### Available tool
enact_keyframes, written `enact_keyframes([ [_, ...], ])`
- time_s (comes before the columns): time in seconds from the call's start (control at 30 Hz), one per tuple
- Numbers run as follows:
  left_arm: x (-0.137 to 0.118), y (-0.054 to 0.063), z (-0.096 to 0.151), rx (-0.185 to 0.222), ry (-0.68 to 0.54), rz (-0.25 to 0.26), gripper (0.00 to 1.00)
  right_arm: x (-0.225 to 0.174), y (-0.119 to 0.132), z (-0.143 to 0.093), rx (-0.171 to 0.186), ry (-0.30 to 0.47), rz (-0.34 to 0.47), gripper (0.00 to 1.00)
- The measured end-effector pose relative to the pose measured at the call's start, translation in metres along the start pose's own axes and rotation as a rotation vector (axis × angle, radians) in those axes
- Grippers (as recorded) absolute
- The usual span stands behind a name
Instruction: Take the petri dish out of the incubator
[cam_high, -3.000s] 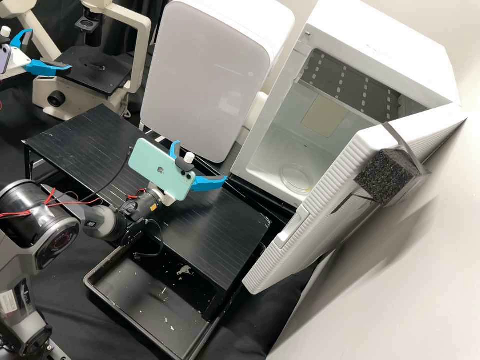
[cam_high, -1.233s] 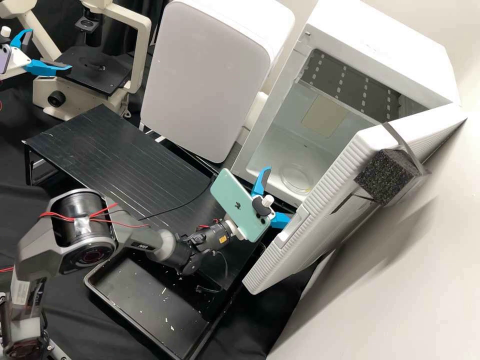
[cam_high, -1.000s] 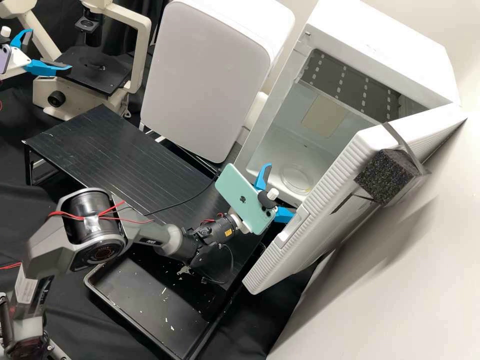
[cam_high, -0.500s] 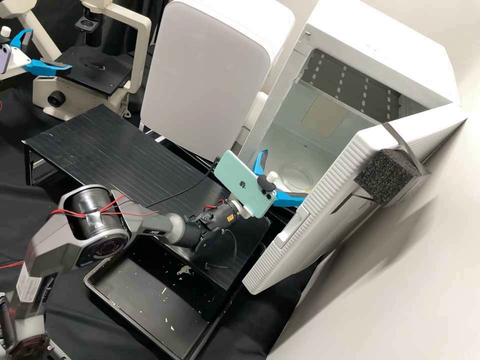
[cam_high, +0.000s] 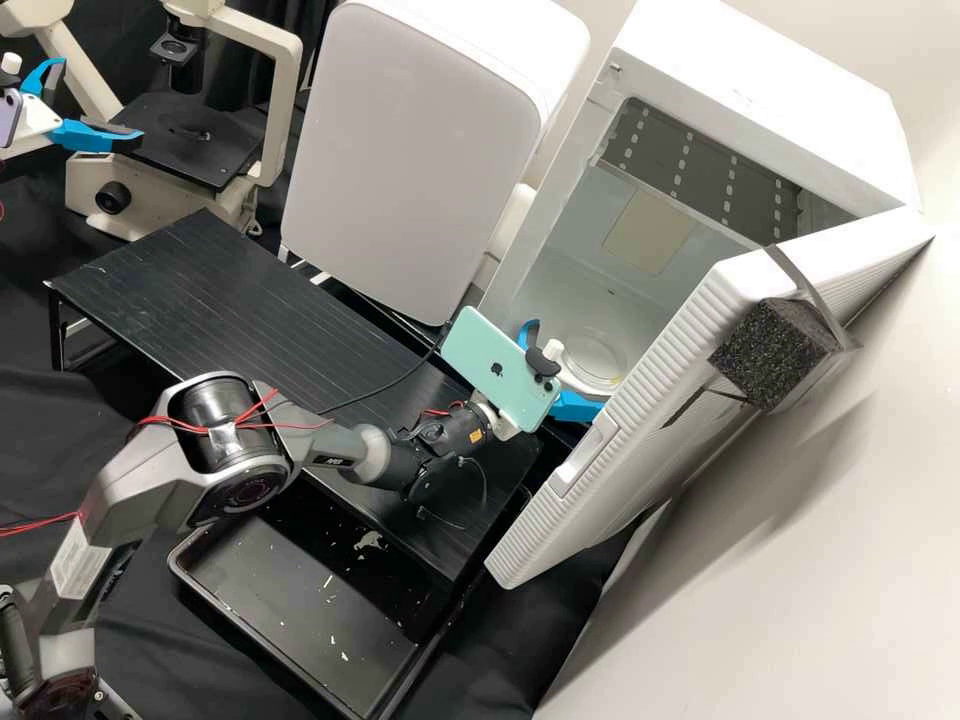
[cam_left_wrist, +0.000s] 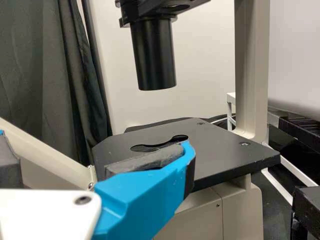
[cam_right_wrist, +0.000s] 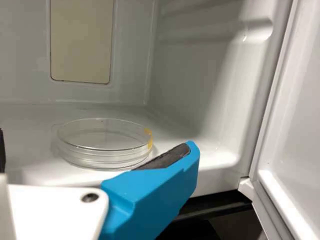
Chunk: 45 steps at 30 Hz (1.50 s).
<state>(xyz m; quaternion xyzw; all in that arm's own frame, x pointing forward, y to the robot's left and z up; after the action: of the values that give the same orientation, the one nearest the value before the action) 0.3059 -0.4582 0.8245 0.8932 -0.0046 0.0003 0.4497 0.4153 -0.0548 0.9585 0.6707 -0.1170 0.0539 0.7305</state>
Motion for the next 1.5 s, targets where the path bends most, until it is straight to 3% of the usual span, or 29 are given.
enact_keyframes([
  [0.13, 0.000, 0.000, 0.000, 0.000, 0.000, 0.000, 1.00, 0.009, 0.000, 0.003, 0.001, -0.002, 0.002, 1.00],
  [0.43, 0.000, 0.000, 0.000, 0.000, 0.000, 0.000, 1.00, 0.021, 0.000, 0.006, 0.053, -0.025, -0.010, 1.00],
  [0.57, 0.000, 0.000, 0.000, 0.000, 0.000, 0.000, 1.00, 0.022, 0.000, 0.007, 0.053, -0.023, -0.013, 1.00],
  [0.6, 0.000, 0.000, 0.000, 0.000, 0.000, 0.000, 1.00, 0.023, -0.001, 0.006, 0.058, -0.019, -0.020, 0.00],
  [0.97, 0.000, 0.000, 0.000, 0.000, 0.000, 0.000, 1.00, 0.024, -0.005, 0.005, 0.059, -0.004, -0.076, 0.00],
  [1.5, 0.000, 0.000, 0.000, 0.000, 0.000, 0.000, 1.00, 0.025, -0.002, 0.006, 0.047, -0.006, -0.083, 0.00],
])
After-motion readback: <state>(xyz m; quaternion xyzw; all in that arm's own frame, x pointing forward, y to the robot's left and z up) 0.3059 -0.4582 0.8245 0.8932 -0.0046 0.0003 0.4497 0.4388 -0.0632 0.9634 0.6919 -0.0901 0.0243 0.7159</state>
